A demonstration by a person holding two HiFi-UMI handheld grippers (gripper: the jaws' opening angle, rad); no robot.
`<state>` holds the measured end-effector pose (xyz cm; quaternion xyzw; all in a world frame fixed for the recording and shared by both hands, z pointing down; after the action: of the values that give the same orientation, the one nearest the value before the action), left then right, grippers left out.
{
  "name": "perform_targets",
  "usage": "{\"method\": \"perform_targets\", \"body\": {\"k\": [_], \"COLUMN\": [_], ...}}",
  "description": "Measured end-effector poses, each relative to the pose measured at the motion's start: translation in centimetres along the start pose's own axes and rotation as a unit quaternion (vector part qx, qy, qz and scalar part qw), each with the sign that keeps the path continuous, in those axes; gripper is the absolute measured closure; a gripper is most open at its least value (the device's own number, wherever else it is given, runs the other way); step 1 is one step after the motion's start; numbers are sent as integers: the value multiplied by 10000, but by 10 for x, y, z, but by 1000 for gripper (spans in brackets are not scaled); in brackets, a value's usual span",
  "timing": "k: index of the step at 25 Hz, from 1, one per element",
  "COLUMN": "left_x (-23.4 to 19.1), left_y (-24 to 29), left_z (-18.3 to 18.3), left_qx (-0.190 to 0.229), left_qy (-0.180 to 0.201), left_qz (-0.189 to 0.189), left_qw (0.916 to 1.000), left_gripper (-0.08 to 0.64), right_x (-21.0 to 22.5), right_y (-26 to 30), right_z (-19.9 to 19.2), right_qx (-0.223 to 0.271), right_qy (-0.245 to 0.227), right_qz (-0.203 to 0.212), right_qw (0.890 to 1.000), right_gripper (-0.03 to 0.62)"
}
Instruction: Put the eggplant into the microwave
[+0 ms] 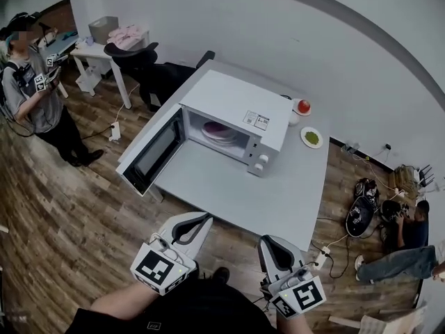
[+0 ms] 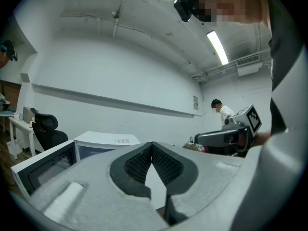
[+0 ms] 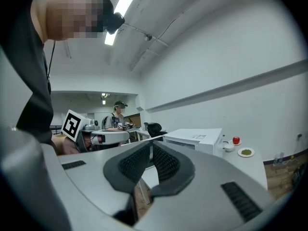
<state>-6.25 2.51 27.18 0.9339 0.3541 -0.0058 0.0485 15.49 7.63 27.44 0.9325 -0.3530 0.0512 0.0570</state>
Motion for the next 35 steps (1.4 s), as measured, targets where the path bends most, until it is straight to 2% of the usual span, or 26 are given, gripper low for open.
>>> {"method": "perform_targets", "body": {"k": [4, 7, 12, 16, 28, 35], "left_x": [8, 1, -8, -15, -5, -5], "left_y": [-8, -11, -14, -12, -3, 4], "left_z": [7, 7, 10, 10, 7, 5], "left_qx": [41, 139, 203, 159, 82, 51], "left_qy": [68, -59, 56, 136, 95, 150], "left_qz": [-27, 37, 240, 349, 116, 109], "left_qw": [10000, 9999, 9995, 9992, 9999, 9998], "left_gripper": [552, 552, 552, 552, 552, 552], "right_x": [-3, -4, -2, 4, 9, 14], "right_y": [-11, -9, -6, -6, 0, 3], "right_z": [3, 3, 6, 5, 6, 6], "right_qx": [270, 347, 402, 383, 332, 331], "right_qy": [215, 290, 103, 125, 69, 64], "right_qz": [-36, -29, -95, -132, -128, -116], "right_qw": [9994, 9990, 9991, 9991, 9993, 9994], "right_gripper": [565, 574, 578, 578, 578, 578]}}
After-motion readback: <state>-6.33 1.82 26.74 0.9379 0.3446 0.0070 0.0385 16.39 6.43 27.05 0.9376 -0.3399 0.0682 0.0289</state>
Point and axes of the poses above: the fingertips, and each gripper's own axes: y forward along the fingers, x to its right, z out of its top, the point moved 8 cm from there along -y, backward along the fingers, and after that the axes turned 5 degrees about z, right-handed, at the moved point
